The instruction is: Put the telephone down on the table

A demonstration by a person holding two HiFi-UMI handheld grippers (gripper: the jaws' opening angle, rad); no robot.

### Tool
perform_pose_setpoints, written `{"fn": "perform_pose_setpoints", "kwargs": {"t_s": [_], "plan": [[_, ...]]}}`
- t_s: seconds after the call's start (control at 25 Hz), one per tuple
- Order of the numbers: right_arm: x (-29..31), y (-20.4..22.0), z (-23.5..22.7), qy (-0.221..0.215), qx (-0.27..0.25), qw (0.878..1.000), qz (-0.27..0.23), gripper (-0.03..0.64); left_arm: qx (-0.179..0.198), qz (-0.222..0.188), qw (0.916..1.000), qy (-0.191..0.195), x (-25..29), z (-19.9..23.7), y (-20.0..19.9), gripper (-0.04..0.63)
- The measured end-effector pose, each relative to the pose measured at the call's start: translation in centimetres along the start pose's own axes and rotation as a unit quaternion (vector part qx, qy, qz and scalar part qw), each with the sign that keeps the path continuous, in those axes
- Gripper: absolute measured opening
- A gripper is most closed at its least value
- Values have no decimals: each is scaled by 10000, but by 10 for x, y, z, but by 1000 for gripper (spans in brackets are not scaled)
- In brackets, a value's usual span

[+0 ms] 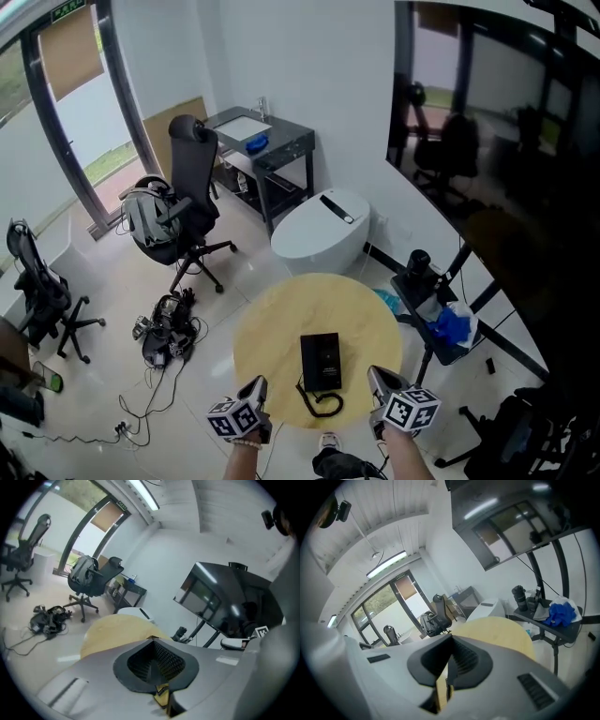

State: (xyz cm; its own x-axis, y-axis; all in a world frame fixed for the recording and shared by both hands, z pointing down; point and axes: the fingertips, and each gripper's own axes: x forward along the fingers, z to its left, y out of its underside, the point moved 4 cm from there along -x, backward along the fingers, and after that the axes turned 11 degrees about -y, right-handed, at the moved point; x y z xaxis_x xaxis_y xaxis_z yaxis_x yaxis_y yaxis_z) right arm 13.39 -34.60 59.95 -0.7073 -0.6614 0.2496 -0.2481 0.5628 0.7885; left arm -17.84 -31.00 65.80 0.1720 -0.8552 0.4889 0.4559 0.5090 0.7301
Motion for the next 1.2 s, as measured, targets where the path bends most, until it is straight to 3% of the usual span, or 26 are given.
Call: {"fn": "perform_pose_setpoints", "kwargs": {"t_s": [0.08,0.36,0.6,0.84,1.2], "plan": [[-2,-2,11,-35,-66,10000,-44,3,88,0,9998,-194,-23,2,-4,0],[-13,6,60,-188,-313,9993,-126,3,732,-218,9971,0,-92,-19,-5,0],[-33,27,115,-297,-462,9983,-211,3,747,-293,9967,143,-136,-25,5,0],[-69,71,166,-200,-551,9982,-137,3,826,-234,9955,404,-185,-28,32,0],[-130,149,220,124,-319,9994,63,3,1601,-45,9840,783,-252,-51,78,0]]}}
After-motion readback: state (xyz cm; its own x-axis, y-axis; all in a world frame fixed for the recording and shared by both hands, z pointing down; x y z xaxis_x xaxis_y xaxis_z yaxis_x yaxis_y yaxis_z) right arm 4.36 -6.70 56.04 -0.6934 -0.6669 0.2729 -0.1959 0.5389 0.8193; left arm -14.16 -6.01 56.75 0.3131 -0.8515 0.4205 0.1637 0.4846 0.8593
